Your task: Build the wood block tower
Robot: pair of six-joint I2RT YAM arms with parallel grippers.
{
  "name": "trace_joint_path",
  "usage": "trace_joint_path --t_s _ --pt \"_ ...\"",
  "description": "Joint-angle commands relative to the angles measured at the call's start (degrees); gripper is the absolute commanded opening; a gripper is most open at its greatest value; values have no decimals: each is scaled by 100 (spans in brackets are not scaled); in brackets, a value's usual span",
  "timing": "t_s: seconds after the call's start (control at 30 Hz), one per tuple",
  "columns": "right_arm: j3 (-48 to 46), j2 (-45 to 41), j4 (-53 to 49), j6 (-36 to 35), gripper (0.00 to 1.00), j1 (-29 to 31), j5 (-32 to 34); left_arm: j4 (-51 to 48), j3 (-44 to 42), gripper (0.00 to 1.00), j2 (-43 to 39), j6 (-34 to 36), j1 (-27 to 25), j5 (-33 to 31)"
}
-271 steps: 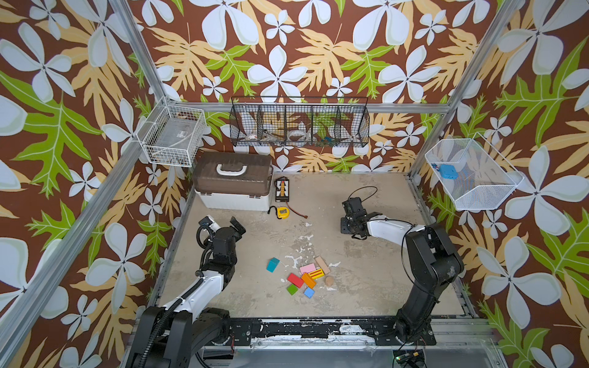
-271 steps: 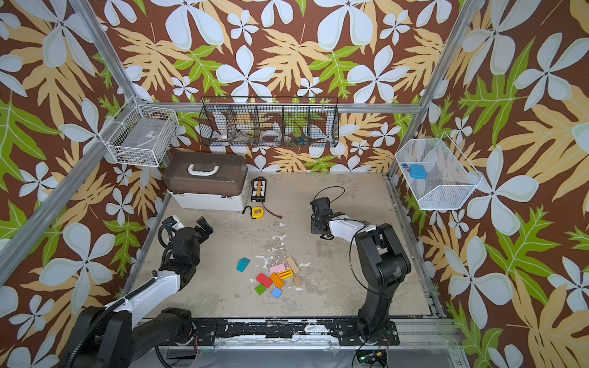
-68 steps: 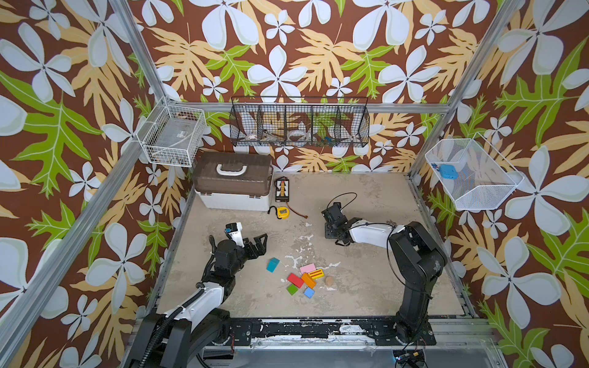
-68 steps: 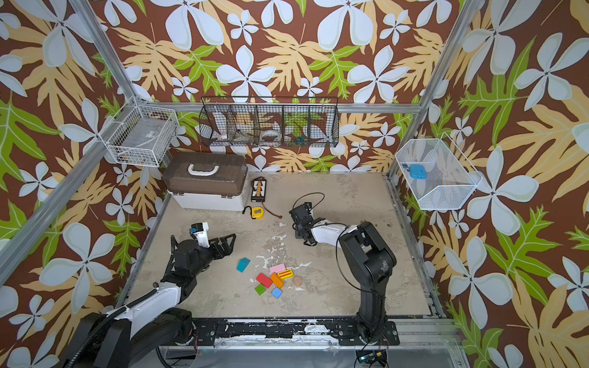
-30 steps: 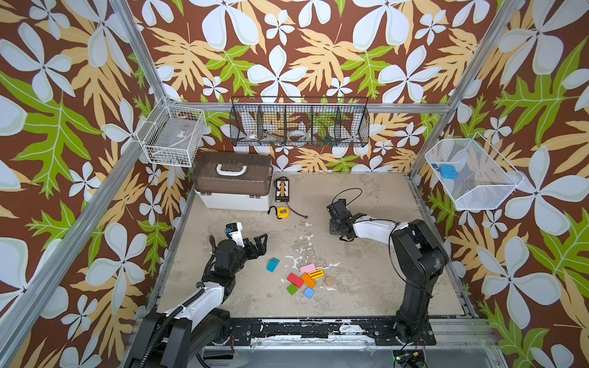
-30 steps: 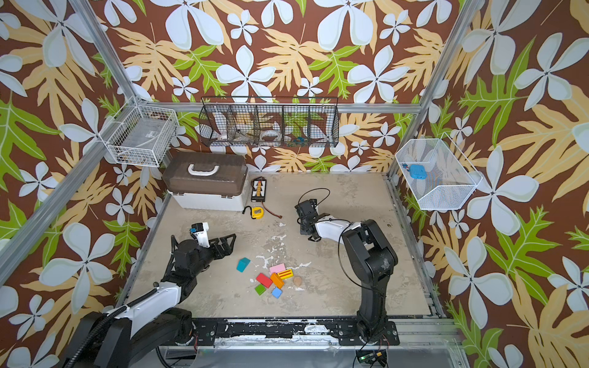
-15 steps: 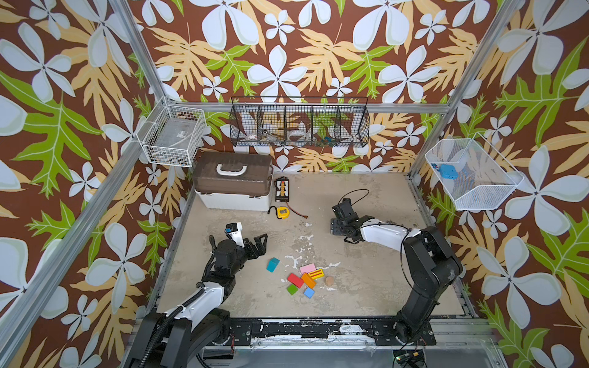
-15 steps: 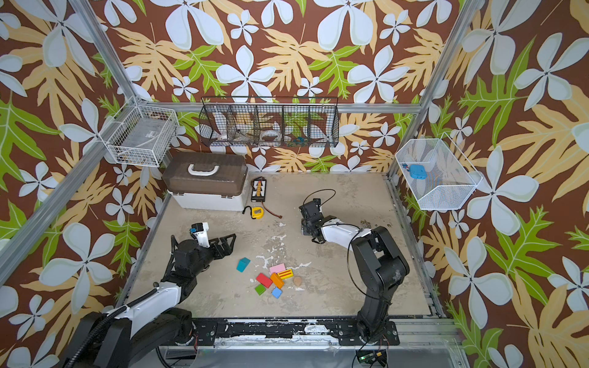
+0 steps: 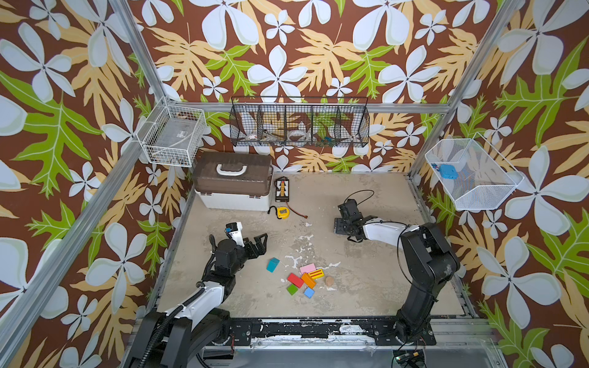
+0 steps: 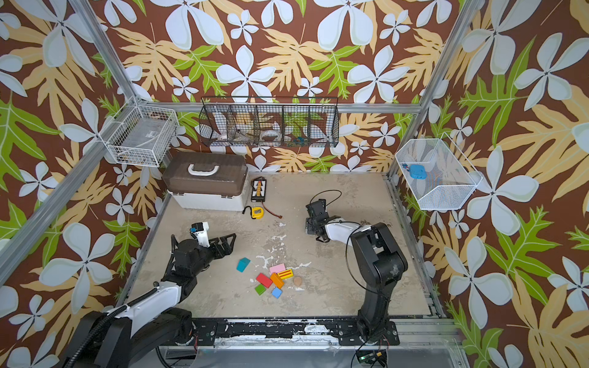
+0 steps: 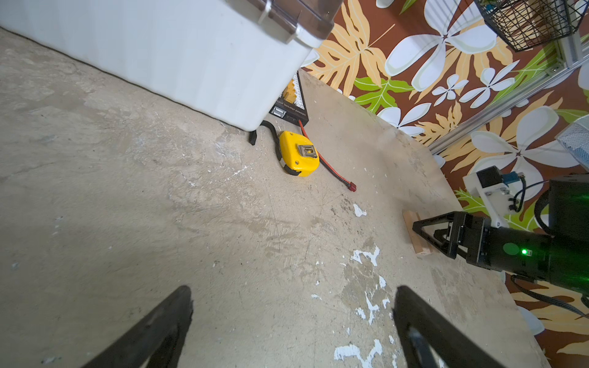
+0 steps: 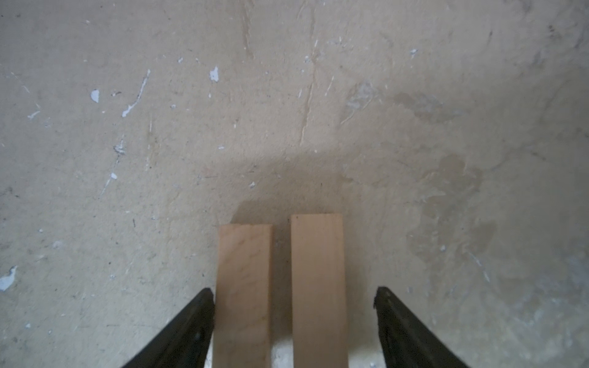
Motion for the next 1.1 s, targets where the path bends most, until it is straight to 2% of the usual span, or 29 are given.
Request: trace_joint_path --t_s 0.0,0.17,0.47,0.8,1.07 --pt "-37 -25 16 -58 81 -3 -123 171 35 100 11 -6 -6 16" --pt "-133 -75 72 -49 85 4 -54 168 36 100 18 -6 -7 16" --pt "-331 -63 107 65 82 4 162 168 38 100 18 -6 -4 16" --pt "-164 94 3 4 64 1 200 168 40 100 27 -9 -4 16" --pt "11 228 -129 -49 61 0 382 165 47 100 26 -6 0 20"
